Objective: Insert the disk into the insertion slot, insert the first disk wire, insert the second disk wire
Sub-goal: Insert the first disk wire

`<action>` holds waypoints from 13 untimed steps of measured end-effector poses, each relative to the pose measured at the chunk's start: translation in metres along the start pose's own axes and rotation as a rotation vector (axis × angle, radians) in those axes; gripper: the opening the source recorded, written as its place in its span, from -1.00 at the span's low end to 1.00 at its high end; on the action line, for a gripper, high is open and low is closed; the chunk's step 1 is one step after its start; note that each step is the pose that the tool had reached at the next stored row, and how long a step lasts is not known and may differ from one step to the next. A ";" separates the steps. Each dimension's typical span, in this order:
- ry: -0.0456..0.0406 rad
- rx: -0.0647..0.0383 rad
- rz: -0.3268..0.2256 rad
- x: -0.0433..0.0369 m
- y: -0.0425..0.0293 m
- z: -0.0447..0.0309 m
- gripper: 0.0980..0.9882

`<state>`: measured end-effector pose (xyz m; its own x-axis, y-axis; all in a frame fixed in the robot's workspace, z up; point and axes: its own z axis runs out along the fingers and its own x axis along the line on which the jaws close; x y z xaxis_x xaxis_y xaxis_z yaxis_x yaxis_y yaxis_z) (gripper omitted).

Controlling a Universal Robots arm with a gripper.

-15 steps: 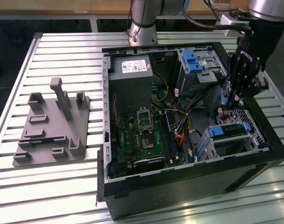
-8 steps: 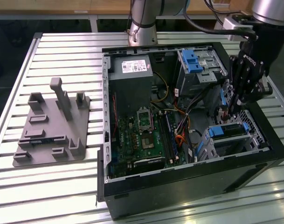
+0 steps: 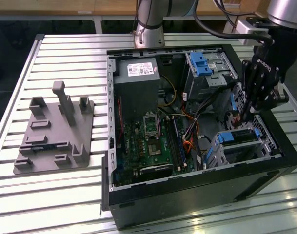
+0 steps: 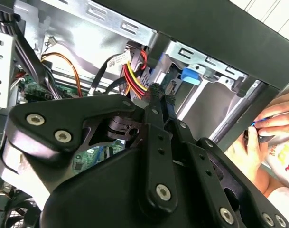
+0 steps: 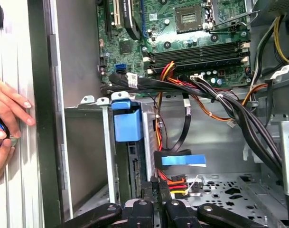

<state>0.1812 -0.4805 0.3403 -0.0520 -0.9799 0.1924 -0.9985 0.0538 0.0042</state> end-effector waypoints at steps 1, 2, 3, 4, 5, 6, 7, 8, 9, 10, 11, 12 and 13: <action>-0.0001 -0.002 0.000 0.0010 0.0000 0.0002 -0.84; -0.0005 -0.003 -0.001 0.0013 0.0000 0.0002 -0.84; -0.0011 -0.004 -0.004 0.0013 -0.0001 0.0002 -0.84; -0.0019 -0.004 -0.009 0.0013 -0.0001 0.0002 -0.84; -0.0033 -0.004 -0.015 0.0013 -0.0004 0.0001 -0.84; -0.0052 -0.003 -0.022 0.0013 -0.0005 0.0002 -0.84; -0.0071 -0.001 -0.030 0.0013 -0.0007 0.0001 -0.84; -0.0117 0.000 -0.038 0.0013 -0.0009 0.0002 -0.84; -0.0183 0.001 -0.045 0.0013 -0.0012 0.0002 -0.84; -0.0269 0.002 -0.051 0.0013 -0.0014 0.0003 -0.84; -0.0364 0.003 -0.057 0.0013 -0.0016 0.0002 -0.84; -0.0476 0.004 -0.063 0.0013 -0.0018 0.0002 -0.84; -0.0588 0.004 -0.069 0.0012 -0.0020 0.0003 -0.84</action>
<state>0.1832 -0.4819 0.3403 0.0162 -0.9909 0.1339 -0.9998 -0.0148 0.0113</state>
